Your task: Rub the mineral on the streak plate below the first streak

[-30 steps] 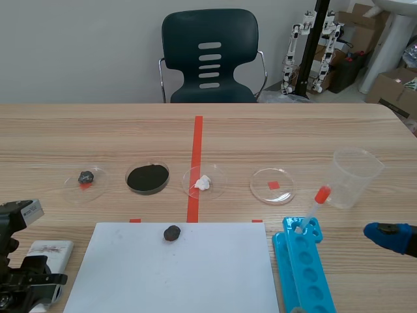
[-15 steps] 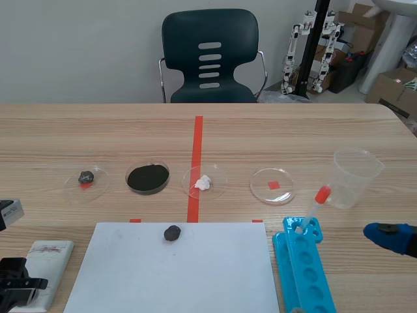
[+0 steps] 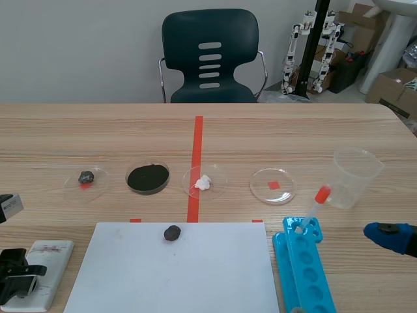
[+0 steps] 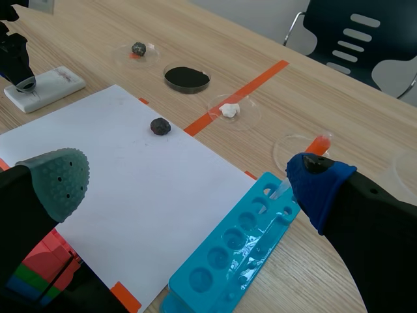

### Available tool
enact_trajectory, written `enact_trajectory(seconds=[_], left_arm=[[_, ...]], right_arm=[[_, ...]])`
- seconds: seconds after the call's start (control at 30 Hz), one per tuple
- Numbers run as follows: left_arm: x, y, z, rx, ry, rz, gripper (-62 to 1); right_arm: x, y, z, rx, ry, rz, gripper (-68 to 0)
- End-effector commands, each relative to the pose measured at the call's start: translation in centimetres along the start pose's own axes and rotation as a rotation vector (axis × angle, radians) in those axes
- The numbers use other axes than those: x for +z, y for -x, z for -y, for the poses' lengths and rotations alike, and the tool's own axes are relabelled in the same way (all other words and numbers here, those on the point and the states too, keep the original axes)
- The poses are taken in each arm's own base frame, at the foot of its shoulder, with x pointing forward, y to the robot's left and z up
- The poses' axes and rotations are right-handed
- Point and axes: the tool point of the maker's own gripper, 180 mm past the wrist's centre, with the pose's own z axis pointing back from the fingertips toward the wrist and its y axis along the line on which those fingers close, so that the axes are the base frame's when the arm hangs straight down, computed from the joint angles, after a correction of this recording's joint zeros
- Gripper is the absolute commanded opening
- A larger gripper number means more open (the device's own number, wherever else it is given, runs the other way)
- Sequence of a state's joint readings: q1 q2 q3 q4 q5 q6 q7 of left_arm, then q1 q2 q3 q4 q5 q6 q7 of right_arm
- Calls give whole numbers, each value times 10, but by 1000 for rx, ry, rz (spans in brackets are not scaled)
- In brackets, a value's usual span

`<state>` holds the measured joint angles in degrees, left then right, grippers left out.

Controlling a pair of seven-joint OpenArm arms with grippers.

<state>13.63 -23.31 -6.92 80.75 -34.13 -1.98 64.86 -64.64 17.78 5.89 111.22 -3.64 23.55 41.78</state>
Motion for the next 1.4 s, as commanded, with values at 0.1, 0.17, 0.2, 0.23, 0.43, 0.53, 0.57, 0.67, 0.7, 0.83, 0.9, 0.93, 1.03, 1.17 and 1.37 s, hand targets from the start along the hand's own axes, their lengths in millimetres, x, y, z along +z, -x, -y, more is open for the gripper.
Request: enact_trajectory(seconds=[0.1,0.17,0.2,0.23,0.43,0.53,0.57,0.67,0.7,0.83,0.9,0.93,1.03,1.17,1.37], left_arm=[[-5,4,30,-18,132,11,-568],[-4,2,37,-27,172,18,-568],[-4,2,38,-28,176,19,-568],[-4,2,38,-28,176,18,-568],[-6,5,20,-27,78,3,-568],[-6,6,7,-12,10,-6,-568],[-6,7,2,-9,-20,-12,-568],[-5,10,-15,8,-108,-28,-568],[-4,11,-22,13,-143,-31,-568],[-1,12,-34,26,-206,-34,-568],[0,12,-39,35,-237,-33,-568],[1,12,-40,38,-242,-33,-568],[0,11,-38,43,-232,-31,-568],[0,6,-17,26,-123,-13,-568],[14,1,-6,-5,-111,19,-568]], right_arm=[[0,-6,1,-2,5,25,-37],[0,-6,1,-2,5,25,-37],[0,-6,1,-2,5,25,-37],[0,-6,1,-2,5,25,-37],[0,-6,1,-2,5,25,-37],[0,-6,1,-2,5,25,-37],[0,-6,1,-2,5,25,-37],[0,-6,1,-2,5,25,-37],[0,-6,1,-2,5,25,-37],[0,-6,1,-2,5,25,-37],[0,-6,1,-2,5,25,-37],[0,-6,1,-2,5,25,-37],[0,-6,1,-2,5,25,-37],[0,-6,1,-2,5,25,-37],[0,-6,1,-2,5,25,-37]])
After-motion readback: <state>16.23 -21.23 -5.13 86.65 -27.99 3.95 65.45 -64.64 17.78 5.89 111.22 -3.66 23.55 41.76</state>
